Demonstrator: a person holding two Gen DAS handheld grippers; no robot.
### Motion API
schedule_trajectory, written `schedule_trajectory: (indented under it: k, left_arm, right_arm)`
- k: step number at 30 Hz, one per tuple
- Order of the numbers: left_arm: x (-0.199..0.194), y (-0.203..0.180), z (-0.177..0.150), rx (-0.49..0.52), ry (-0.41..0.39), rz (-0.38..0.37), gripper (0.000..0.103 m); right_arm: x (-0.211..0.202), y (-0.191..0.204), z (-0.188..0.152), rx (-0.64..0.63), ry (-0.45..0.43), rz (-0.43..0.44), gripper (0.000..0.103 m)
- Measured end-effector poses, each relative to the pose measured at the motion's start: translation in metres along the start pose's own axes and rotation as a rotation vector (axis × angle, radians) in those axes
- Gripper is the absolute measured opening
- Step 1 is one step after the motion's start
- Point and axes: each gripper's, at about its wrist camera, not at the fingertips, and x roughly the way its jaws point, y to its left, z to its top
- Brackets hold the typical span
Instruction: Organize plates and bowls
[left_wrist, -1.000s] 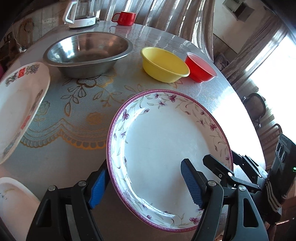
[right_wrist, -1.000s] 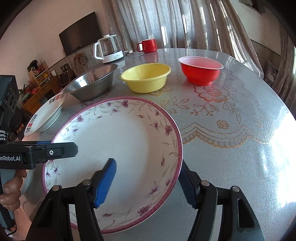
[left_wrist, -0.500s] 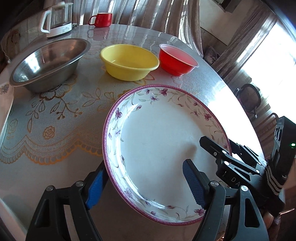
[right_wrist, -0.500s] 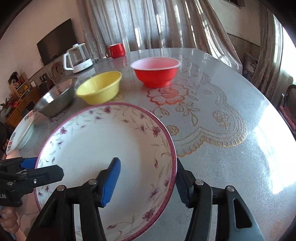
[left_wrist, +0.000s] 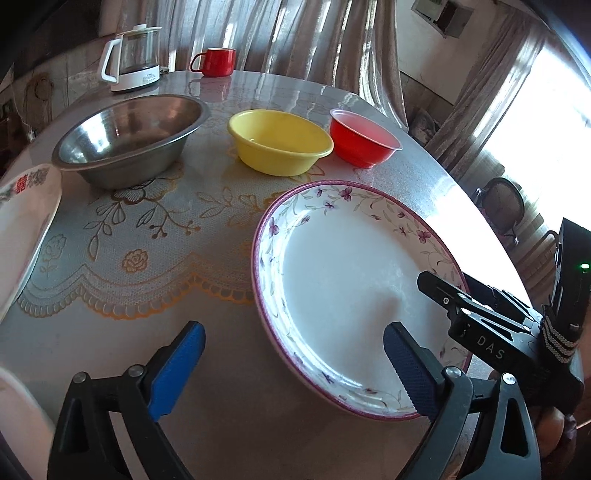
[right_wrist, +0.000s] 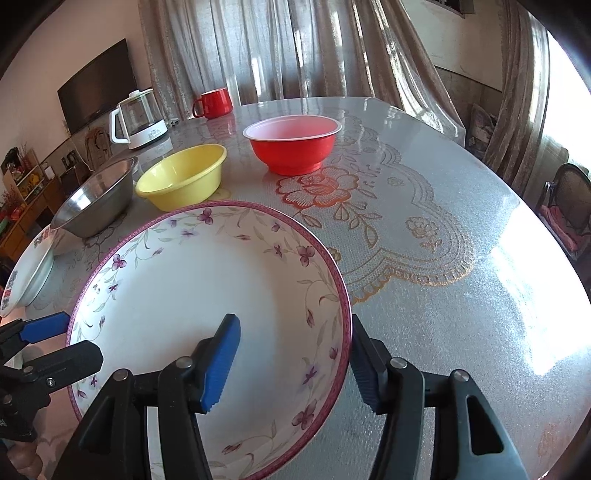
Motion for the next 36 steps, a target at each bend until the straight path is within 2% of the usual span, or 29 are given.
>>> schedule_trajectory:
  k: [3, 7, 13, 18, 21, 29, 32, 36]
  left_arm:
    - [-0.015, 0.009, -0.005, -0.042, -0.022, 0.000, 0.103]
    - [-0.040, 0.020, -0.007, -0.071, -0.086, 0.041, 0.103]
    - [-0.078, 0.046, -0.013, -0.103, -0.178, 0.125, 0.103]
    - [-0.106, 0.083, -0.020, -0.150, -0.237, 0.251, 0.103]
    - [-0.122, 0.114, -0.024, -0.200, -0.252, 0.261, 0.103]
    - [-0.152, 0.193, -0.038, -0.346, -0.283, 0.378, 0.103]
    - [-0.155, 0.216, -0.040, -0.361, -0.282, 0.385, 0.103]
    - [-0.154, 0.236, -0.037, -0.335, -0.269, 0.441, 0.103]
  right_arm:
    - [-0.011, 0.003, 0.002, -0.004, -0.032, -0.022, 0.067]
    - [-0.028, 0.012, 0.007, -0.022, -0.092, -0.050, 0.075]
    - [-0.045, 0.041, 0.013, -0.071, -0.133, 0.003, 0.080]
    - [-0.045, 0.085, 0.018, -0.137, -0.104, 0.147, 0.081]
    - [-0.039, 0.114, 0.020, -0.156, -0.054, 0.265, 0.081]
    - [-0.012, 0.187, 0.020, -0.162, 0.092, 0.511, 0.081]
    - [-0.001, 0.212, 0.022, -0.166, 0.129, 0.570, 0.081]
    - [0.014, 0.242, 0.026, -0.182, 0.162, 0.601, 0.081]
